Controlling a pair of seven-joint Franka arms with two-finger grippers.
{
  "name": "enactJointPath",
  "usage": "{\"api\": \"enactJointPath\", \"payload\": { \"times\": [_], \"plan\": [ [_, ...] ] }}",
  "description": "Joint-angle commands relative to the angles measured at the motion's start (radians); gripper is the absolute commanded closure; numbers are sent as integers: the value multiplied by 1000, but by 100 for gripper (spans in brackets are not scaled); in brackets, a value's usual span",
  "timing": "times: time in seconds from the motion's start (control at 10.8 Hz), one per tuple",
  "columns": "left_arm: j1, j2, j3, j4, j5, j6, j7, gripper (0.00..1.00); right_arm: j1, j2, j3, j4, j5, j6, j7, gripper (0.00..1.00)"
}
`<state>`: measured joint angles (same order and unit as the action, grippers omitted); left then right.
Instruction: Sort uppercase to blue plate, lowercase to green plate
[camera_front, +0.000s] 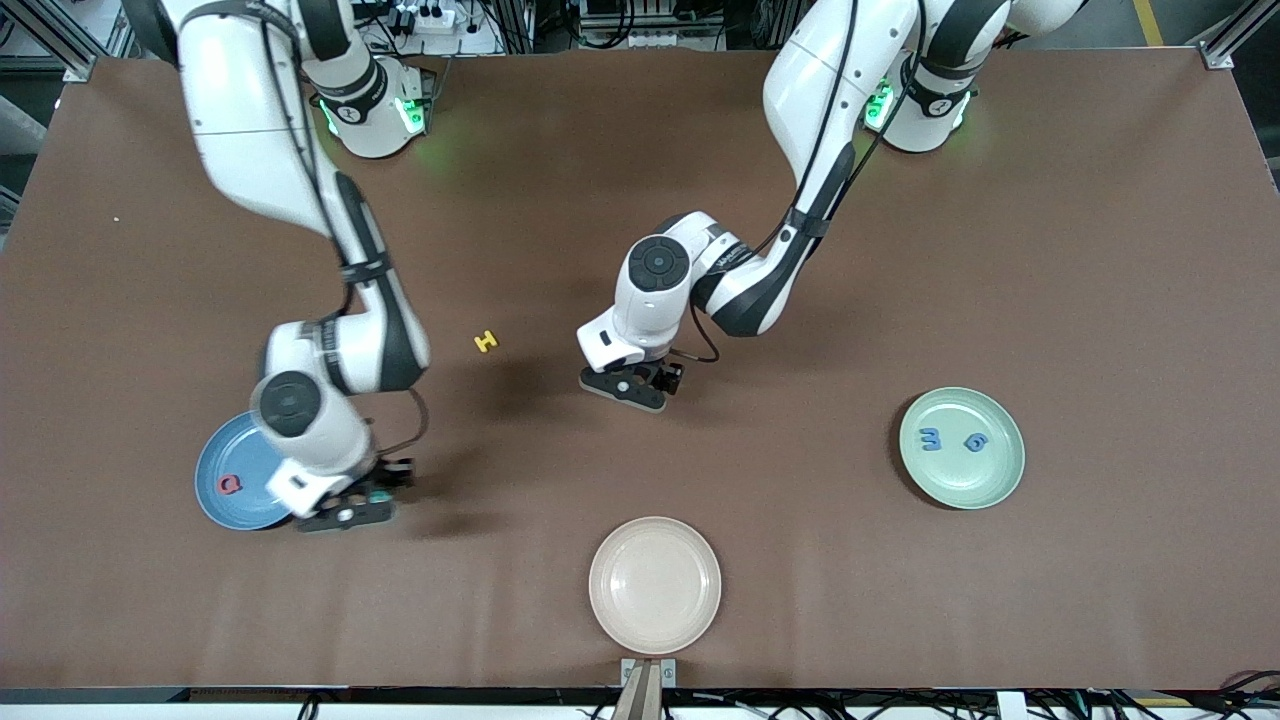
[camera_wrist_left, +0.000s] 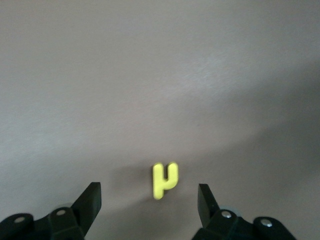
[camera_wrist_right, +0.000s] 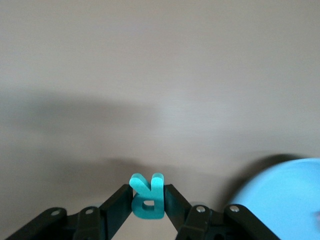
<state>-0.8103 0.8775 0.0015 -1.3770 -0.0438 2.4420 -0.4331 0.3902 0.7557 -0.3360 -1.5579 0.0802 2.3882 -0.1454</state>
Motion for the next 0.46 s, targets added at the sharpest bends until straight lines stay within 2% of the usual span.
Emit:
{"api": "enactJointPath", "payload": {
  "times": [0.0, 0.09, 0.19, 0.28, 0.37],
  "plan": [
    [-30, 63, 11, 67, -31, 52, -15, 22, -97, -22, -9, -8, 13, -14, -254, 100],
    [-39, 72, 12, 67, -31, 74, -15, 30, -137, -25, -9, -10, 16, -15, -326, 100],
    [-47, 84, 17, 67, -31, 84, -15, 31, -163, -24, -8, -16, 21, -15, -356, 100],
    [-49, 89, 18, 67, -31, 84, -15, 31, -160, -22, -8, -21, 21, -20, -353, 34],
    [-49, 89, 18, 64, -30, 84, -13, 32, -151, -24, -6, -30, 23, -49, -352, 0]
  ]
}}
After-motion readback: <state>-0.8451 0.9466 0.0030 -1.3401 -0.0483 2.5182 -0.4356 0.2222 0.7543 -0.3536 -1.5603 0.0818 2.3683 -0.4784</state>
